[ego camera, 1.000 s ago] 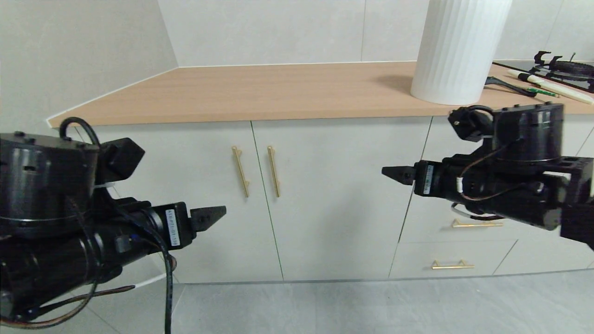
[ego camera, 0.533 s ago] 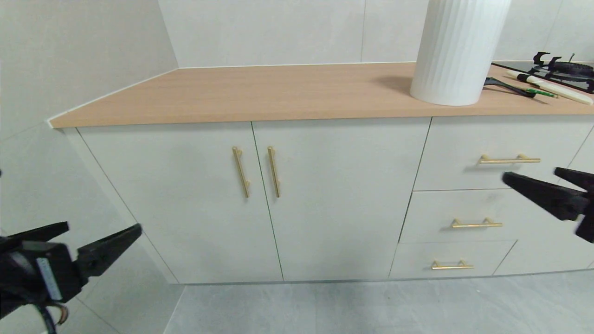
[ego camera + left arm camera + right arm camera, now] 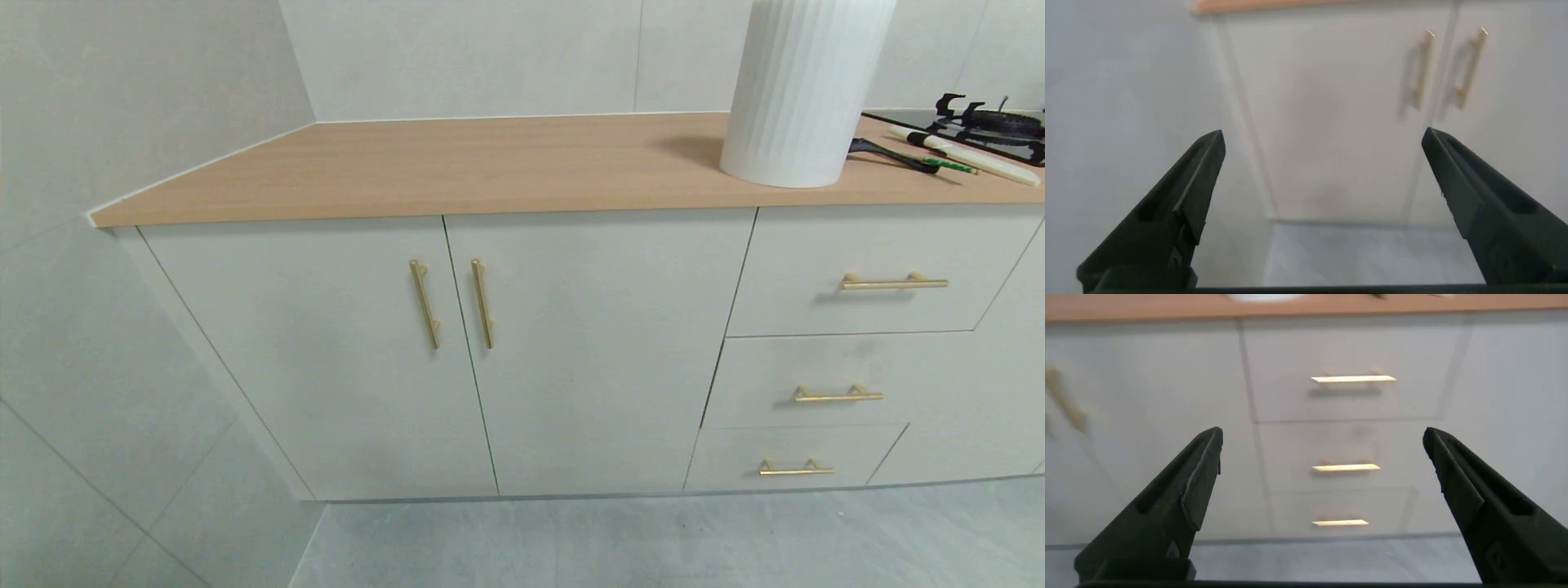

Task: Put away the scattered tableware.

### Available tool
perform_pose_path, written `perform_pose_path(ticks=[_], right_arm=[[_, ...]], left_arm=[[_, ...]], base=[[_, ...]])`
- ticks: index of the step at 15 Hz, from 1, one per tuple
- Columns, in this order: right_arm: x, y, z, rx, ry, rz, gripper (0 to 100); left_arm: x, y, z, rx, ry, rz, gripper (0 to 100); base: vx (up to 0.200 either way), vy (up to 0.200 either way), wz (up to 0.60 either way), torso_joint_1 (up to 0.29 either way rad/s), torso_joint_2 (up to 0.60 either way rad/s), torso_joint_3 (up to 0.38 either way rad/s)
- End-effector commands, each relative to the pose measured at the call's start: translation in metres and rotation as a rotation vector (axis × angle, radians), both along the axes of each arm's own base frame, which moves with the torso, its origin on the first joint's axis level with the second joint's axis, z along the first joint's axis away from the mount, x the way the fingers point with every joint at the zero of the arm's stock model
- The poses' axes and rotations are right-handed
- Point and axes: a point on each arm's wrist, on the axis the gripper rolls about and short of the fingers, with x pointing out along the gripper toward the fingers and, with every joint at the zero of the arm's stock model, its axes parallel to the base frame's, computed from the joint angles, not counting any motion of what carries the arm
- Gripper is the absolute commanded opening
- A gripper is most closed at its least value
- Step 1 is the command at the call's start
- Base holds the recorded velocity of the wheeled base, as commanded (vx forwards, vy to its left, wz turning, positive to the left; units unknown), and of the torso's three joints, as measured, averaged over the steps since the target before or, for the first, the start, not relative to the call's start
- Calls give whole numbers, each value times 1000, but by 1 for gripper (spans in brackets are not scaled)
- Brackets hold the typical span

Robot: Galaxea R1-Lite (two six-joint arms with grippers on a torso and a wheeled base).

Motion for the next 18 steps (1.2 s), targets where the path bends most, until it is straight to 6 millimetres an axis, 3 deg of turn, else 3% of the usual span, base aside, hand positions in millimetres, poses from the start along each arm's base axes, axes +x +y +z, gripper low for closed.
perform_pose_path(ticks=[1, 4, 7, 10, 11, 13, 18], right_arm=[[-32, -3, -27, 2, -68, -90, 100], [-28, -2, -37, 11, -34, -190, 100], [-33, 2, -61, 13, -47, -265, 100], [-16, 4, -95, 24, 69, -189, 100], [-7, 6, -113, 15, 74, -91, 100], [-5, 8, -117, 9, 81, 6, 100], [-5, 11, -121, -32, 127, 129, 100]], left_arm=[[-42, 5, -29, -5, -128, 59, 100], [-32, 2, -41, -27, -128, 100, 100], [-40, -3, -52, 9, -142, 164, 100], [-32, -5, -75, 10, -90, 126, 100], [-22, -5, -93, 4, -52, 121, 100], [-9, -6, -116, 13, -78, 95, 100], [-7, -10, -128, 6, 41, -114, 100]], base=[[0, 0, 0, 0, 0, 0], [0, 0, 0, 0, 0, 0], [0, 0, 0, 0, 0, 0], [0, 0, 0, 0, 0, 0], [0, 0, 0, 0, 0, 0], [0, 0, 0, 0, 0, 0], [0, 0, 0, 0, 0, 0]])
